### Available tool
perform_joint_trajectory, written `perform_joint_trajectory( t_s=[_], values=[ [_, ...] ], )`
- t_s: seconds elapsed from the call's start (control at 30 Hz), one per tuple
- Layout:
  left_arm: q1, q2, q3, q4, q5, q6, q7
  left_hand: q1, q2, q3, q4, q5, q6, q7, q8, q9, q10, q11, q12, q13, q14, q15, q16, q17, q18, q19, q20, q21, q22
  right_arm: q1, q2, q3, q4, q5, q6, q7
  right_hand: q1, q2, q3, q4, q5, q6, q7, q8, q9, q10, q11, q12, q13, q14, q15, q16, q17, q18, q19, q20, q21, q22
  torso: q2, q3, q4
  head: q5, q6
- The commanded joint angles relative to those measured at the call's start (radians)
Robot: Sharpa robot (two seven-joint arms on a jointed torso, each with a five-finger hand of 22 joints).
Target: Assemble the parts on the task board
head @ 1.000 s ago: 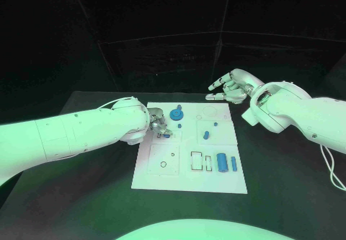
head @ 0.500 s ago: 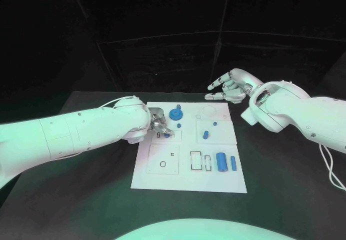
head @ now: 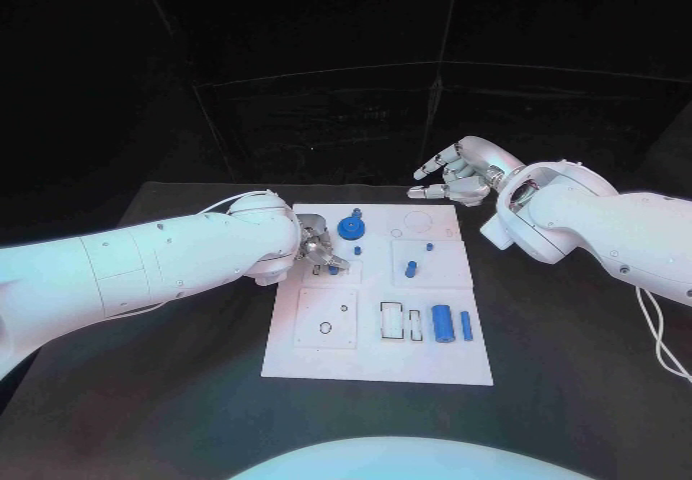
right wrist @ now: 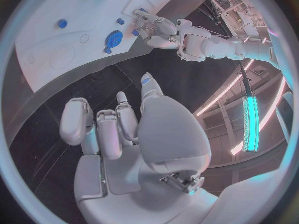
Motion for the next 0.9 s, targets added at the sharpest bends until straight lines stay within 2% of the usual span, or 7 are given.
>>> perform_joint_trajectory(
  t_s=[0.03, 0.3, 0.47, 0.6, 0.67, 0.77, 0.9],
  values=[
    [-0.002, -0.002, -0.002, -0.002, -0.005, 0.017, -0.008, -0.016, -0.001, -0.034, 0.019, -0.005, 0.003, 0.002, -0.006, 0.003, 0.007, -0.003, 0.005, 0.001, 0.106, -0.007, 0.003, 0.263, -0.015, 0.046, -0.007, 0.0, 0.096, 0.002, 0.001, 0.001, 0.0, -0.003, -0.001, 0.006, -0.003, 0.005, -0.006, -0.001, -0.006, 0.003, 0.0, 0.005, -0.001, -0.006, -0.001, -0.003, 0.015, 0.065, -0.006, -0.005, 0.074, 0.021, -0.006, 0.0, -0.007, -0.001, -0.001, -0.0008, 0.0007, -0.001, 0.001],
    [-0.001, -0.024, 0.004, 0.021, -0.005, 0.0, -0.008, -0.029, -0.001, -0.14, 0.074, -0.033, 0.005, -0.001, -0.006, 0.012, 0.01, -0.006, 0.009, 0.005, 0.106, -0.01, 0.003, 0.263, -0.016, 0.048, -0.009, 0.002, 0.102, 0.002, 0.0, 0.001, -0.003, -0.003, -0.002, 0.007, -0.005, 0.006, -0.012, 0.004, -0.007, 0.0, 0.001, 0.004, -0.002, -0.009, 0.0, -0.005, 0.013, 0.063, -0.006, -0.009, 0.069, 0.022, -0.011, 0.001, -0.011, -0.008, 0.0, -0.0011, 0.0002, -0.004, 0.006],
    [0.001, -0.04, 0.04, 0.04, 0.0, -0.005, -0.008, -0.038, 0.005, -0.163, 0.075, -0.034, 0.004, -0.002, -0.007, 0.014, 0.009, -0.007, 0.008, 0.003, 0.106, -0.011, 0.003, 0.263, -0.016, 0.047, -0.01, 0.001, 0.1, 0.002, 0.0, 0.001, -0.006, -0.003, -0.004, 0.008, -0.006, 0.007, -0.013, 0.005, -0.006, -0.001, 0.002, 0.004, -0.002, -0.011, 0.0, -0.008, 0.01, 0.062, -0.006, -0.012, 0.064, 0.023, -0.015, 0.001, -0.015, -0.014, 0.0, -0.001, 0.0012, -0.006, 0.01],
    [0.004, -0.054, 0.09, 0.057, 0.021, -0.018, -0.005, -0.044, 0.014, -0.186, 0.075, -0.034, -0.006, 0.001, -0.013, 0.015, 0.002, -0.005, 0.002, -0.005, 0.106, -0.01, 0.003, 0.263, -0.015, 0.046, -0.01, -0.002, 0.098, 0.002, 0.001, 0.001, -0.01, -0.003, -0.004, 0.008, -0.006, 0.007, -0.015, 0.006, -0.006, -0.002, 0.002, 0.003, -0.002, -0.013, 0.001, -0.009, 0.008, 0.062, -0.005, -0.013, 0.061, 0.024, -0.017, 0.001, -0.017, -0.017, -0.001, -0.001, 0.0019, -0.005, 0.009],
    [0.01, -0.061, 0.105, 0.063, 0.048, -0.029, -0.001, -0.047, 0.02, -0.204, 0.075, -0.034, -0.022, 0.007, -0.024, 0.012, -0.011, 0.0, -0.013, -0.022, 0.106, -0.007, 0.003, 0.263, -0.012, 0.04, -0.008, -0.015, 0.082, 0.002, 0.003, 0.001, -0.013, -0.003, -0.004, 0.009, -0.006, 0.007, -0.015, 0.006, -0.006, -0.002, 0.002, 0.003, -0.002, -0.013, 0.001, -0.009, 0.008, 0.061, -0.005, -0.014, 0.061, 0.024, -0.018, 0.001, -0.018, -0.018, 0.0, -0.0011, 0.0014, -0.006, 0.008],
    [0.023, -0.073, 0.12, 0.072, 0.088, -0.035, 0.005, -0.039, 0.033, -0.232, 0.075, -0.034, -0.056, 0.022, -0.054, -0.002, -0.042, 0.013, -0.043, -0.059, 0.106, 0.004, 0.003, 0.263, -0.006, 0.028, 0.0, -0.039, 0.054, 0.002, 0.008, 0.0, -0.017, -0.003, -0.003, 0.009, -0.006, 0.007, -0.015, 0.007, -0.006, -0.003, 0.002, 0.003, -0.002, -0.013, 0.001, -0.009, 0.008, 0.061, -0.005, -0.014, 0.06, 0.024, -0.018, 0.001, -0.018, -0.018, 0.0, -0.0006, -0.0001, -0.005, 0.012],
    [0.039, -0.081, 0.129, 0.065, 0.111, -0.024, 0.008, -0.026, 0.042, -0.26, 0.075, -0.034, -0.077, 0.036, -0.084, -0.023, -0.055, 0.025, -0.054, -0.074, 0.106, 0.014, 0.003, 0.263, -0.004, 0.025, 0.008, -0.046, 0.047, 0.001, 0.012, 0.0, -0.022, -0.003, -0.001, 0.008, -0.006, 0.007, -0.016, 0.007, -0.006, -0.003, 0.002, 0.003, -0.002, -0.014, 0.001, -0.01, 0.008, 0.061, -0.005, -0.015, 0.059, 0.025, -0.019, 0.001, -0.019, -0.02, 0.0, 0.0002, 0.0022, -0.005, 0.013]
  ],
)
